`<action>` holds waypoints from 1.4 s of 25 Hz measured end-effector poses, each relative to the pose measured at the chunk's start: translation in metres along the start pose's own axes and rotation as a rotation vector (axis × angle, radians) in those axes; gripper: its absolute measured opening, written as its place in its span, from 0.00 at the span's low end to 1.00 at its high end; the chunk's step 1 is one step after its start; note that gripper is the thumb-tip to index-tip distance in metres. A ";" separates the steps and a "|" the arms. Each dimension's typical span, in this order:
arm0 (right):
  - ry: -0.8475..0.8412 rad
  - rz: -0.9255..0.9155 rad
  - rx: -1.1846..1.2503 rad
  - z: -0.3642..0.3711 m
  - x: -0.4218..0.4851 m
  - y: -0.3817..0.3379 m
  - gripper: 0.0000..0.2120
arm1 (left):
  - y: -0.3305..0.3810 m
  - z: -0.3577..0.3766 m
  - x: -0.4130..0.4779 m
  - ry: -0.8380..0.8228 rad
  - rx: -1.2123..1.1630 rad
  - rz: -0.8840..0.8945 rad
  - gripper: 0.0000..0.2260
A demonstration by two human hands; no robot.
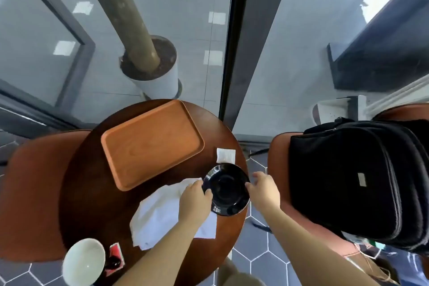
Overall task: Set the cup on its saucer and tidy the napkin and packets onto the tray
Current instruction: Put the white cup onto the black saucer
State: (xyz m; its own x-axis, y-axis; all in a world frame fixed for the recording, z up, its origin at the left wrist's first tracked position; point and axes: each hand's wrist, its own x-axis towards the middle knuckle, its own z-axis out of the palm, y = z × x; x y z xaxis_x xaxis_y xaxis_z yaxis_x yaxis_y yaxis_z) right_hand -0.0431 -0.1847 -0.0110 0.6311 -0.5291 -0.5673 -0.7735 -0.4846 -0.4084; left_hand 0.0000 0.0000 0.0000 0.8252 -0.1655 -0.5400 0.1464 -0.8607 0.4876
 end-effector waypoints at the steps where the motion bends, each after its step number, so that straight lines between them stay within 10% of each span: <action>1: -0.017 0.024 0.011 0.000 0.003 0.001 0.19 | 0.001 0.002 0.003 0.000 -0.006 -0.028 0.12; 17: -0.022 0.016 0.045 -0.008 0.007 0.002 0.11 | 0.002 0.004 -0.001 0.106 -0.156 -0.063 0.11; 35: -0.175 -0.440 -0.033 0.023 -0.052 -0.154 0.13 | -0.077 -0.125 -0.065 0.484 -0.449 -0.249 0.15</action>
State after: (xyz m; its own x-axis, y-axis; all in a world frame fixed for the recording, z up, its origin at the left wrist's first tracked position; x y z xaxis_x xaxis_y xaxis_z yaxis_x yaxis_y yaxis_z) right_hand 0.0420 -0.0665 0.0644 0.8767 -0.1447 -0.4587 -0.4310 -0.6595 -0.6159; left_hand 0.0029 0.1369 0.0833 0.8727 0.3326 -0.3576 0.4873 -0.5462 0.6814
